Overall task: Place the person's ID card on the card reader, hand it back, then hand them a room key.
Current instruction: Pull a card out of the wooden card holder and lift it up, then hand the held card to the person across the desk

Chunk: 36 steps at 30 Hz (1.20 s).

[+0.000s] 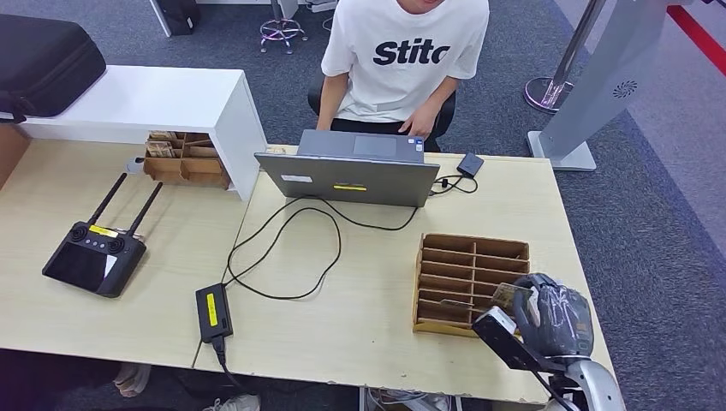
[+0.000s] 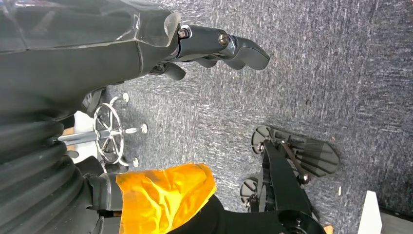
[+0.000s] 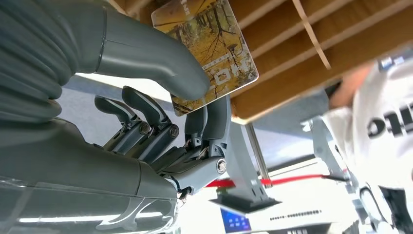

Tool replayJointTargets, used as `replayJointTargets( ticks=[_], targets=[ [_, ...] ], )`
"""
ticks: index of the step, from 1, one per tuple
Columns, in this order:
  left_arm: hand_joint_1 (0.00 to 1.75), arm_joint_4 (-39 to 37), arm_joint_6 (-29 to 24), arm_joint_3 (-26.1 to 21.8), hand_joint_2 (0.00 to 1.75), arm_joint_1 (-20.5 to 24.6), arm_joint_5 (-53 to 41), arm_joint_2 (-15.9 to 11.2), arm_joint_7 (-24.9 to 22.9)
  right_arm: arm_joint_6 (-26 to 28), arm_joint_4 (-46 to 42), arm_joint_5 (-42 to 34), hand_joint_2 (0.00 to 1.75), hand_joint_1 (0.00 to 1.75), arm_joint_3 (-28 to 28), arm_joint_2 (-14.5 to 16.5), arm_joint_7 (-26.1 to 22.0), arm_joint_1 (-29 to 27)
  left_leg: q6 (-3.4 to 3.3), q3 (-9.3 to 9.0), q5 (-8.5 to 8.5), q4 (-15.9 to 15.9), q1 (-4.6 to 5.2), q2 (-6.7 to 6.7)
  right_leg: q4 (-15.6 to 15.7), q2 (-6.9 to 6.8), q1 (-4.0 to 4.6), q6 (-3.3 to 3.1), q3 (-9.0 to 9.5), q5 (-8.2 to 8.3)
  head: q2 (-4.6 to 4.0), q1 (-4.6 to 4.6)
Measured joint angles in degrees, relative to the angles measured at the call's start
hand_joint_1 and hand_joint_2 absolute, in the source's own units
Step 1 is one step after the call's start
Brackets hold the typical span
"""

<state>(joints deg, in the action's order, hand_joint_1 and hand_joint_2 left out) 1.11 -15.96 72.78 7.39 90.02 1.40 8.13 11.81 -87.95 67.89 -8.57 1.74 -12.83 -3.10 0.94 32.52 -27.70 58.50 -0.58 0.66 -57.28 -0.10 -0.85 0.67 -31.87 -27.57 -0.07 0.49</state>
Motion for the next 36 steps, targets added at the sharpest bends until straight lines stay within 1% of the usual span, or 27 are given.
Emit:
replayJointTargets(
  ticks=[2, 4, 8, 19, 28, 36],
  targets=[
    [0.0, 0.0, 0.0, 0.0, 1.75, 0.0, 0.0, 0.0, 0.0, 0.2, -1.5, 0.0, 1.75, 1.64, 0.0, 0.3, 0.0, 0.0, 0.0, 0.0, 0.0, 0.0, 0.0, 0.0, 0.0, 0.0, 0.0, 0.0, 0.0, 0.0, 0.0, -0.01],
    [0.0, 0.0, 0.0, 0.0, 1.75, 0.0, 0.0, 0.0, 0.0, 0.4, -2.9, 0.0, 1.75, 1.63, 0.0, 0.4, 0.0, 0.0, 0.0, 0.0, 0.0, 0.0, 0.0, 0.0, 0.0, 0.0, 0.0, 0.0, 0.0, 0.0, 0.0, -0.01],
    [0.0, 0.0, 0.0, 0.0, 1.75, 0.0, 0.0, 0.0, 0.0, 0.6, -6.0, -0.7, 1.75, 1.75, 0.0, 0.8, -0.7, 0.0, 0.0, 0.0, 0.0, 0.0, 0.0, 0.0, 0.0, 0.0, -0.01, 0.0, 0.0, 0.0, 0.0, -0.01],
    [0.0, 0.0, -0.2, 0.0, 1.75, 0.0, 0.0, 0.0, 0.0, 0.5, -13.2, -2.4, 1.75, 1.75, 0.0, 1.5, -1.8, -0.2, 0.0, 0.0, 0.0, 0.0, 0.0, 0.0, 0.0, 0.0, 0.0, 0.0, 0.0, 0.0, 0.0, -0.01],
    [0.0, 0.0, -0.2, 0.0, 1.75, 0.0, 0.0, 0.2, 0.0, 0.5, -16.8, -3.0, 1.75, 1.75, 0.1, 1.8, -2.4, -0.5, 0.0, 0.0, 0.0, 0.0, 0.0, 0.0, 0.0, 0.0, 0.0, 0.0, 0.0, 0.0, 0.0, -0.01],
    [0.0, 0.0, -0.2, 0.0, 1.75, 0.0, 0.0, 0.2, 0.0, 0.0, -17.8, -3.5, 1.75, 1.75, 0.3, 1.9, -2.6, 0.0, 0.0, 0.01, 0.0, 0.0, 0.0, 0.0, 0.0, 0.0, 0.0, 0.0, 0.01, 0.0, 0.0, -0.01]
  ],
)
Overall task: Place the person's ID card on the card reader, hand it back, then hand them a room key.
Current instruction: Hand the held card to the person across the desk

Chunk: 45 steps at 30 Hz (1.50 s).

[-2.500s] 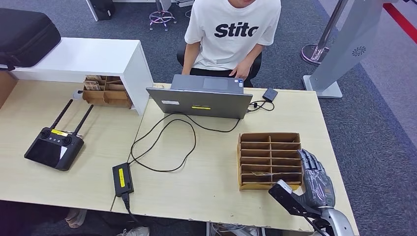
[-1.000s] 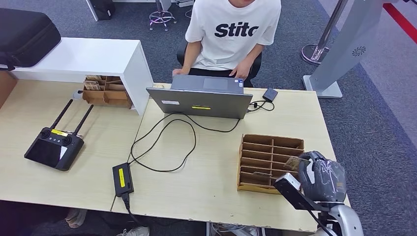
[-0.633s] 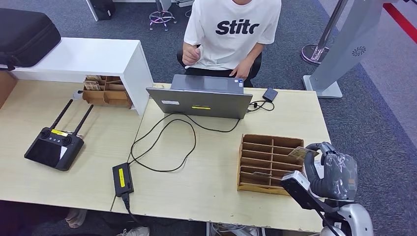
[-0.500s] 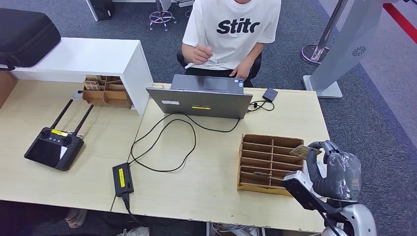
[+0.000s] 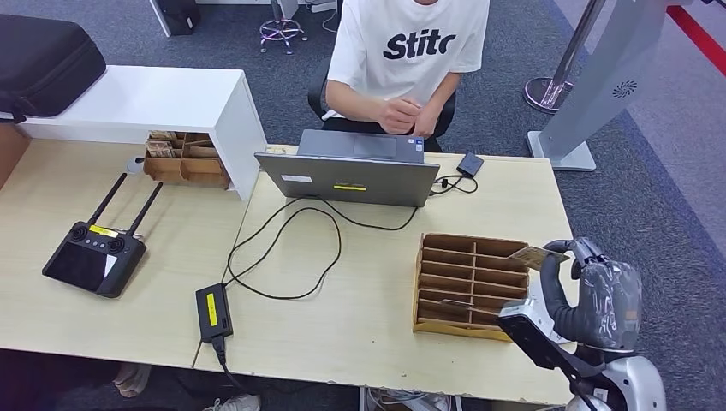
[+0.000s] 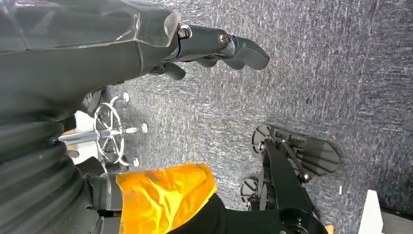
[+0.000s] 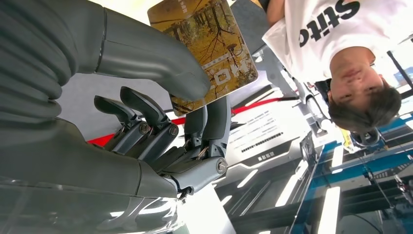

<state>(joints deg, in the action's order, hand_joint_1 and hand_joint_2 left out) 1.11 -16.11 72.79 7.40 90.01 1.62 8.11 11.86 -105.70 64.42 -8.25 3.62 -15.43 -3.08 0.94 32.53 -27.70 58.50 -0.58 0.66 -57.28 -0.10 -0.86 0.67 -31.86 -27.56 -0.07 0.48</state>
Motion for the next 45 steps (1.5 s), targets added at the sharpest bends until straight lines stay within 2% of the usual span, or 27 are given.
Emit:
replayJointTargets(
  ticks=[9, 24, 45],
  targets=[
    [0.0, 0.0, 0.6, 1.8, 1.75, 0.0, 0.0, -0.1, -0.1, -2.1, 2.5, -0.2, 1.75, 1.75, 0.8, 0.0, 1.0, 6.0, 0.01, -0.01, 0.01, 0.0, 0.0, -0.02, 0.0, 0.01, 0.0, 0.02, 0.01, 0.02, 0.0, 0.01],
    [0.0, 0.0, 1.2, 5.2, 1.75, 0.2, 0.0, -0.6, -0.6, -4.5, 12.4, 0.5, 1.75, 1.75, 1.1, -0.7, 3.4, 18.4, 0.01, -0.01, 0.02, 0.0, 0.0, -0.01, 0.0, 0.01, 0.0, 0.02, -0.01, 0.03, 0.0, 0.0],
    [0.0, 0.0, 1.3, 6.3, 1.75, 0.3, 0.0, -1.0, -1.2, -5.1, 21.0, 2.3, 1.75, 1.75, 1.2, -1.6, 4.5, 26.3, 0.01, -0.01, 0.02, 0.0, 0.0, -0.01, 0.0, 0.03, 0.0, 0.02, -0.01, 0.04, 0.0, 0.0]
  ],
)
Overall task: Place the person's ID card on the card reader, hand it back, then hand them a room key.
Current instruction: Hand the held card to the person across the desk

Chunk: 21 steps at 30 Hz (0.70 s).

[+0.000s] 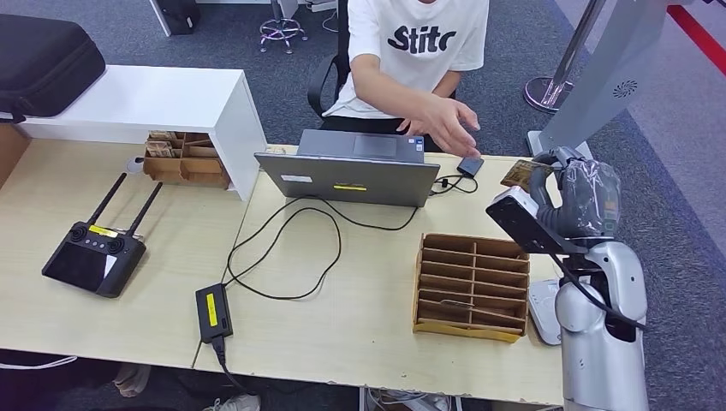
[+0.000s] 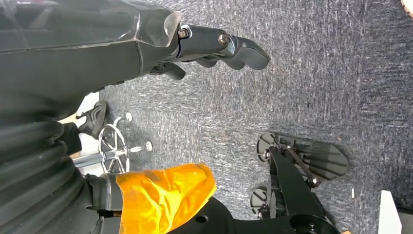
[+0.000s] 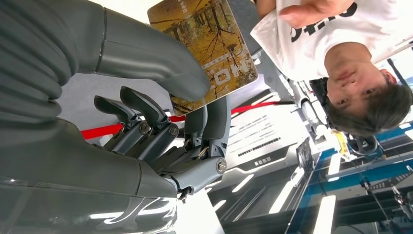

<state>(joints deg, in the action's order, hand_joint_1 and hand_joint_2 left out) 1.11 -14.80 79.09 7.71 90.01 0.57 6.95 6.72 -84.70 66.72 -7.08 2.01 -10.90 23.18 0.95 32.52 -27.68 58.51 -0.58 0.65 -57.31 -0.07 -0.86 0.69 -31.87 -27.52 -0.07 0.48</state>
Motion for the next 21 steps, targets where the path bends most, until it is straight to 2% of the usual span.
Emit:
replayJointTargets(
  ticks=[21],
  targets=[
    [0.0, 0.0, 0.7, 2.3, 1.75, 0.3, 0.0, -0.5, 0.1, -1.8, 14.2, 4.7, 1.75, 1.75, 0.0, -1.7, 3.1, 14.1, -0.01, 0.01, 0.08, 0.0, 0.0, 0.01, 0.0, -0.01, 0.0, -0.04, -0.01, 0.05, 0.0, 0.01]
  ],
)
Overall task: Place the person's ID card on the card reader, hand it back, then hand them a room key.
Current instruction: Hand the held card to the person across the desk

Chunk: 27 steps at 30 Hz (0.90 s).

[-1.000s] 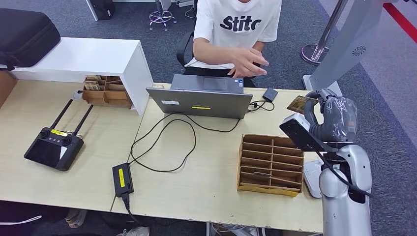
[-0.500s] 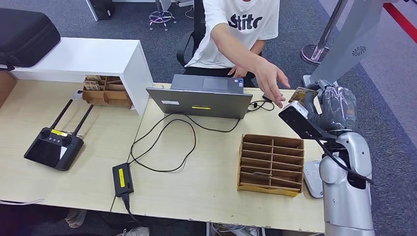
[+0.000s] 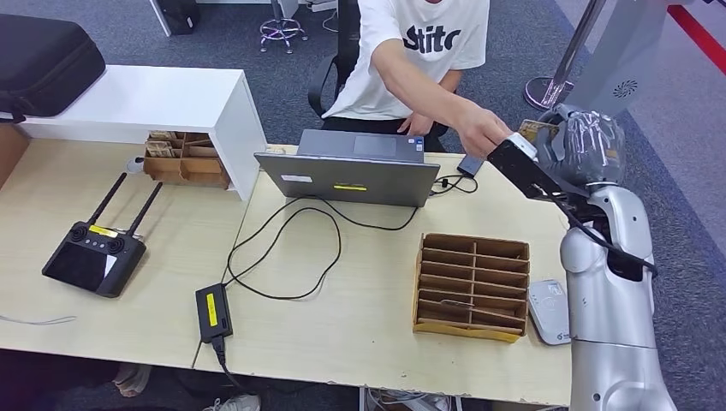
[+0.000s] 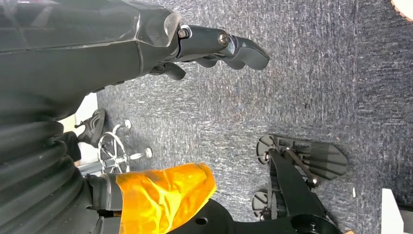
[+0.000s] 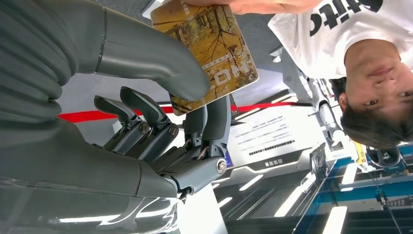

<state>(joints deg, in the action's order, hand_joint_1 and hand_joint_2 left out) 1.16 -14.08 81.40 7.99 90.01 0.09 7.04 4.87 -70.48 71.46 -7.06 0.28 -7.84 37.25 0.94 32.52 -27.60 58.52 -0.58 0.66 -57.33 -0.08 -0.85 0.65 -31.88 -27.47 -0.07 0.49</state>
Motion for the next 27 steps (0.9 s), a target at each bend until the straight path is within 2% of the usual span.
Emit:
replayJointTargets(
  ticks=[8, 15, 16, 19, 20, 27],
  targets=[
    [0.0, 0.0, 0.0, 0.2, 1.75, 0.0, 0.0, -0.1, 0.0, -0.2, 2.3, 0.9, 1.75, 1.75, 0.2, 0.0, 0.7, 1.9, 0.0, 0.03, 0.0, 0.0, 0.0, 0.01, 0.0, -0.01, 0.0, 0.0, -0.01, 0.0, 0.0, -0.01],
    [0.0, 0.0, 0.3, 1.0, 1.75, 0.1, 0.0, -0.3, -0.1, -0.7, 6.3, 3.2, 1.75, 1.75, 1.1, 0.0, 2.5, 6.1, 0.0, 0.03, 0.01, 0.0, 0.0, 0.0, 0.0, 0.0, -0.01, 0.0, -0.01, 0.02, 0.0, -0.01],
    [0.0, 0.0, 0.3, 1.2, 1.75, 0.2, 0.0, -0.3, -0.1, -0.8, 7.0, 3.6, 1.75, 1.5, 1.2, 0.0, 2.8, 6.8, 0.0, 0.03, 0.01, 0.0, 0.0, 0.0, 0.0, 0.0, -0.01, 0.01, -0.01, 0.02, 0.0, -0.01],
    [0.0, 0.0, 0.3, 1.7, 1.75, 0.2, 0.0, -0.4, -0.1, -0.9, 9.1, 4.6, 1.75, 0.19, 1.4, 0.0, 3.6, 9.0, 0.01, 0.03, 0.01, 0.0, 0.0, 0.01, 0.0, 0.0, 0.0, 0.0, -0.01, 0.03, 0.0, -0.01],
    [0.0, 0.0, 0.3, 1.8, 1.75, 0.2, 0.0, -0.4, -0.1, -1.0, 9.8, 4.7, 1.75, 0.0, 1.4, 0.0, 3.8, 9.7, 0.01, 0.03, 0.01, 0.0, 0.0, 0.01, 0.0, -0.01, 0.0, 0.0, -0.01, 0.03, 0.0, -0.01],
    [0.0, 0.0, 0.3, 2.6, 1.75, 0.3, 0.0, -0.4, -0.3, -1.7, 12.9, 5.9, 1.75, 0.0, 1.4, 0.4, 5.3, 13.3, 0.01, 0.03, 0.01, 0.0, 0.0, 0.0, 0.0, 0.0, 0.0, 0.0, -0.02, 0.03, 0.0, -0.01]
  ],
)
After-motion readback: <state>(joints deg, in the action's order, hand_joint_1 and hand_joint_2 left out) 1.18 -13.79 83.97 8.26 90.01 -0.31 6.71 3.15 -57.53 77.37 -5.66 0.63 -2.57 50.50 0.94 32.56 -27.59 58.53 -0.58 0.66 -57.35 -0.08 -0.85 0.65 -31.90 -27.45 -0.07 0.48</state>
